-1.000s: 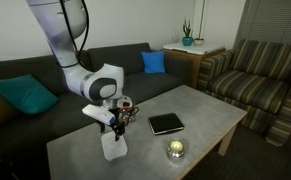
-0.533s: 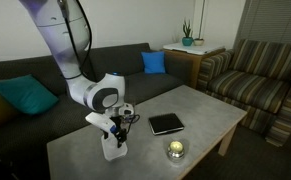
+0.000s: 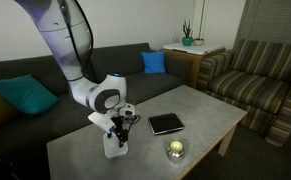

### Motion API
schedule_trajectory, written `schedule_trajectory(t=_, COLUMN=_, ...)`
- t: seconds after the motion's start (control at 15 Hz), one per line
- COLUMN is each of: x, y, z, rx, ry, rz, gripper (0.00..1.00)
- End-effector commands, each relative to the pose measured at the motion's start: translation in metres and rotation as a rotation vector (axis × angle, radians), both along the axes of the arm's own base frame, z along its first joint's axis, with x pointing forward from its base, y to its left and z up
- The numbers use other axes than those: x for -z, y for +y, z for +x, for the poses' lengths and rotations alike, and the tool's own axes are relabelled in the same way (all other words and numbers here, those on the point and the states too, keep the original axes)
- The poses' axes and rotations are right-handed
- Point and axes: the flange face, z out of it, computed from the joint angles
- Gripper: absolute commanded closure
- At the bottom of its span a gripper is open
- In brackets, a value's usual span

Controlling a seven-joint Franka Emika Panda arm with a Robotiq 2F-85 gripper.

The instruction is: Put the white lid on the storage bowl then push the button on the lid

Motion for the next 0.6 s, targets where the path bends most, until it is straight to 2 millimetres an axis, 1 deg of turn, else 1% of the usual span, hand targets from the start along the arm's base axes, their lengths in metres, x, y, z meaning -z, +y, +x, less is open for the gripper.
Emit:
schedule_trajectory(t=0.0, x=0.0087, y=0.0022, z=-0.0017, rx=0.032, ry=-0.015, rz=0.000, gripper=0.26)
schedule_trajectory(t=0.2, x=0.0054, y=0.0020, z=0.0001, rx=0.072, ry=0.009, rz=0.013, gripper=0.45)
schedule_trajectory(t=0.4, x=0.0011, y=-0.0005, z=0.0012, rx=0.134, ry=0.039, rz=0.028, gripper=0.66)
schedule_trajectory(t=0.47, x=-0.0002, y=-0.0023, z=0.0014, rx=0.156, ry=0.043, rz=0.030, gripper=0.71)
schedule_trajectory(t=0.53, x=-0.0011, y=-0.0040, z=0.0008, rx=0.180, ry=0.048, rz=0.033, gripper=0.71)
